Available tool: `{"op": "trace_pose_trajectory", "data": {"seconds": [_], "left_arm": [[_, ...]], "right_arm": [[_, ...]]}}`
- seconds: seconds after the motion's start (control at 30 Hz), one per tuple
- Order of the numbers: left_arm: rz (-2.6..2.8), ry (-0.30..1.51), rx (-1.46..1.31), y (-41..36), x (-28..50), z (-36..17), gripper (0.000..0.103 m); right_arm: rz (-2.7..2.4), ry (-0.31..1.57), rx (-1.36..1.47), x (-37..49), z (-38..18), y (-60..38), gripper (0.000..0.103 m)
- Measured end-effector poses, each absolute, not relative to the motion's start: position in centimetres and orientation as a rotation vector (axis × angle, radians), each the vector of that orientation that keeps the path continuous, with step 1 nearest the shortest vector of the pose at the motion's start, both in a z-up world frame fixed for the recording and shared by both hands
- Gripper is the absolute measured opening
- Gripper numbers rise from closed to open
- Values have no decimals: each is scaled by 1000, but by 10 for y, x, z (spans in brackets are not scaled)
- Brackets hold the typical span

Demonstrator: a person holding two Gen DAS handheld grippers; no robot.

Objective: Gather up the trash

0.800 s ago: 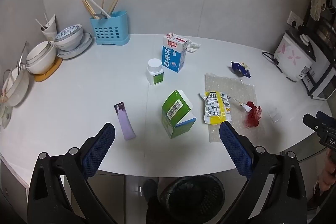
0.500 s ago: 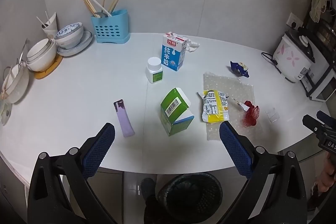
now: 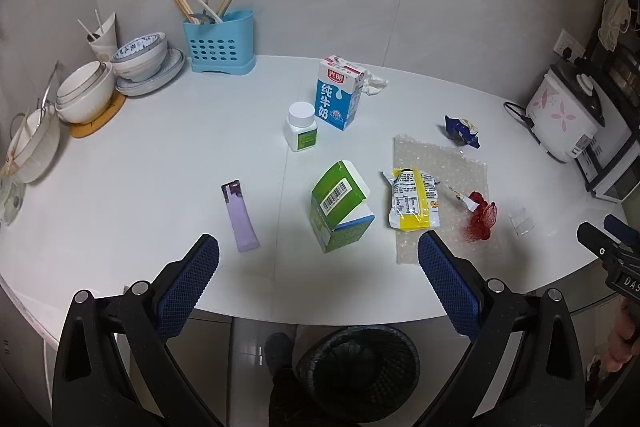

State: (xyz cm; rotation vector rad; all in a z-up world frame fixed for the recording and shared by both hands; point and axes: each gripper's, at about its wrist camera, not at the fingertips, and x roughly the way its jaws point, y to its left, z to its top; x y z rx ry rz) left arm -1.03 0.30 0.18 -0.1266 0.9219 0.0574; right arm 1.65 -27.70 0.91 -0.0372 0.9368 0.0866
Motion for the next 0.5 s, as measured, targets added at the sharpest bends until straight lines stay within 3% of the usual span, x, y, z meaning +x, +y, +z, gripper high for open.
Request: {"op": "trace_pose_trajectory", "data": {"seconds": [0.5], "left_arm": [[42, 908, -119, -3, -7, 7, 97]], "right_arm": [[82, 942, -29, 22, 8, -275, 94]]}}
